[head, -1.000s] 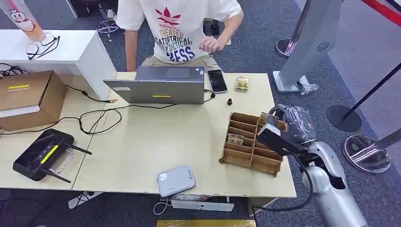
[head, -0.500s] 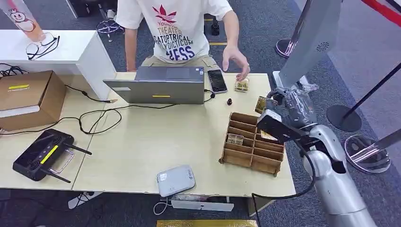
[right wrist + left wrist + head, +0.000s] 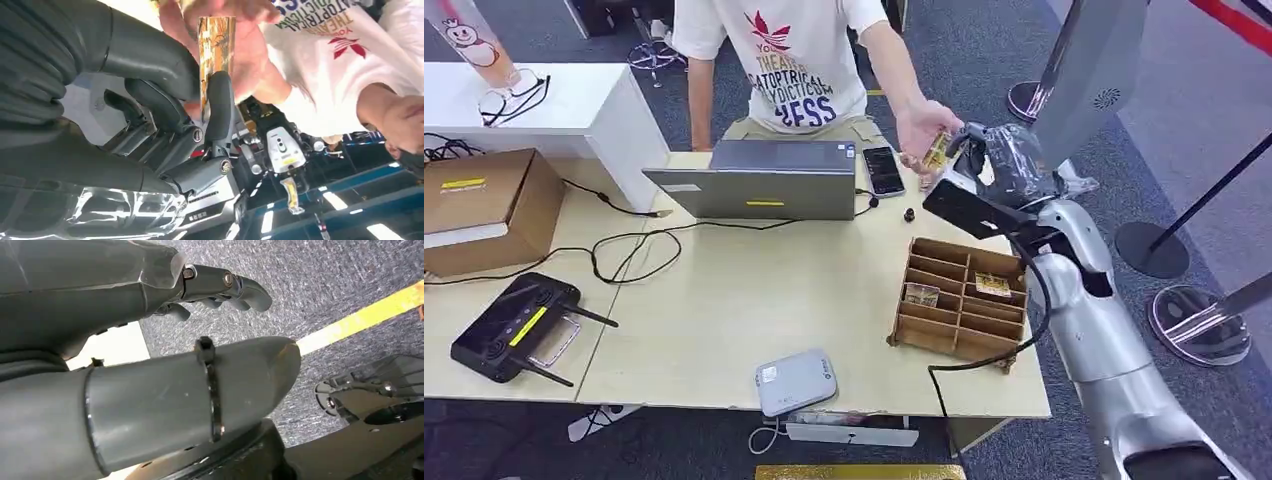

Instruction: Pass the card to the sensor for recognition and then transmit it.

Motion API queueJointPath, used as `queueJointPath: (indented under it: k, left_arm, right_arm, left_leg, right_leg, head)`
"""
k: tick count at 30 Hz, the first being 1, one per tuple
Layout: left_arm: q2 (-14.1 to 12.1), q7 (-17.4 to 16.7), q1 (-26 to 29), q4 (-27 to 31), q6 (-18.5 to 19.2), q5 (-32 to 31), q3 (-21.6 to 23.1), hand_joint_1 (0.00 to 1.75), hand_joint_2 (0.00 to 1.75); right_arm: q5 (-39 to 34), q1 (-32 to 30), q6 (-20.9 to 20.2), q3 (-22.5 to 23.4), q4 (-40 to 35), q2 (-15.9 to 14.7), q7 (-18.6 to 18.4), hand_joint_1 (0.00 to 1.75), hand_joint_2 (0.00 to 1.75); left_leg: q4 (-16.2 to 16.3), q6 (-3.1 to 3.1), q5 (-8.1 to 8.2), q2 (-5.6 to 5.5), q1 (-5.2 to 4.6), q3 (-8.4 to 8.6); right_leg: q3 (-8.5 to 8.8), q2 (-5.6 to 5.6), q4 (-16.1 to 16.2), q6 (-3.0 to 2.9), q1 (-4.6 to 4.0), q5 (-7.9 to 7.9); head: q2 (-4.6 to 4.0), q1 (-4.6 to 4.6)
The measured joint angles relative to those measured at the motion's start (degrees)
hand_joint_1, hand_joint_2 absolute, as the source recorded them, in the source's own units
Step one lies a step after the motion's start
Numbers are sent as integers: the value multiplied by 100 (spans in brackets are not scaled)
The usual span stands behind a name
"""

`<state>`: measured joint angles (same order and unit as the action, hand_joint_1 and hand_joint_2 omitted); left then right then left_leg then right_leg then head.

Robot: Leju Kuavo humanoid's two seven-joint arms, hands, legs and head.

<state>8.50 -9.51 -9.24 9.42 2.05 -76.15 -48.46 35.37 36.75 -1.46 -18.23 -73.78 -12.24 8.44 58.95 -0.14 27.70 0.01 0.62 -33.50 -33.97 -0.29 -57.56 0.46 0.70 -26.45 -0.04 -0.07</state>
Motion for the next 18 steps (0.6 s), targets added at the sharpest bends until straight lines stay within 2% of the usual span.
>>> queueJointPath:
  k: [6, 7, 11, 14, 15, 16, 17, 18]
  left_arm:
    - [-2, -65, -31, 0, -13, 24, 66, 0, 0]
    - [-2, -65, -30, 0, -20, 26, 79, 0, 0]
    - [-2, -63, -25, 0, -26, 37, 87, 0, 0]
    - [-2, -61, -25, 0, 2, 22, 101, 0, 0]
    - [-2, -61, -25, 0, 4, 20, 107, 0, 0]
    - [-2, -61, -26, 0, 4, 17, 118, 0, 0]
    - [-2, -61, -26, 0, 4, 4, 129, 0, 0]
    - [-2, -65, -26, 0, 4, 2, 131, 0, 0]
  right_arm:
    - [33, 458, 79, -219, 682, 337, 112, 169, 175]
    - [28, 511, 79, -256, 780, 382, 125, 175, 175]
    - [13, 603, 118, -338, 1092, 518, 166, 175, 175]
    - [11, 603, 177, -382, 1250, 546, 179, 168, 175]
    - [11, 602, 192, -391, 1295, 546, 184, 161, 175]
    - [11, 601, 203, -398, 1333, 548, 186, 96, 175]
    - [11, 600, 214, -404, 1370, 546, 186, 24, 175]
    - [11, 596, 223, -406, 1401, 546, 186, 24, 175]
  left_leg:
    - [0, 0, 0, 1, 0, 1]
    - [0, 0, 0, 1, 0, 1]
    - [0, 0, 0, -2, 0, 0]
    - [1, 0, 0, -3, 0, 0]
    - [1, 0, 0, -3, 0, 0]
    - [1, 0, 0, -3, 0, 0]
    - [1, 0, 0, -3, -1, 0]
    - [1, 0, 0, -2, -1, 0]
  right_leg:
    - [0, 1, 0, 0, 0, 0]
    - [0, 1, 0, 0, 0, 0]
    - [0, -2, 0, 0, 0, 0]
    - [-1, -2, 0, 0, 0, 0]
    - [-1, -2, 0, 0, 0, 0]
    - [-1, -2, 1, 0, 0, -1]
    - [-1, -2, 1, 0, 0, -1]
    - [-1, -1, 1, 0, 0, -1]
  head:
    - [0, 2]
    - [0, 0]
    - [0, 2]
    - [0, 2]
    - [0, 2]
    - [0, 2]
    - [0, 2]
    - [0, 2]
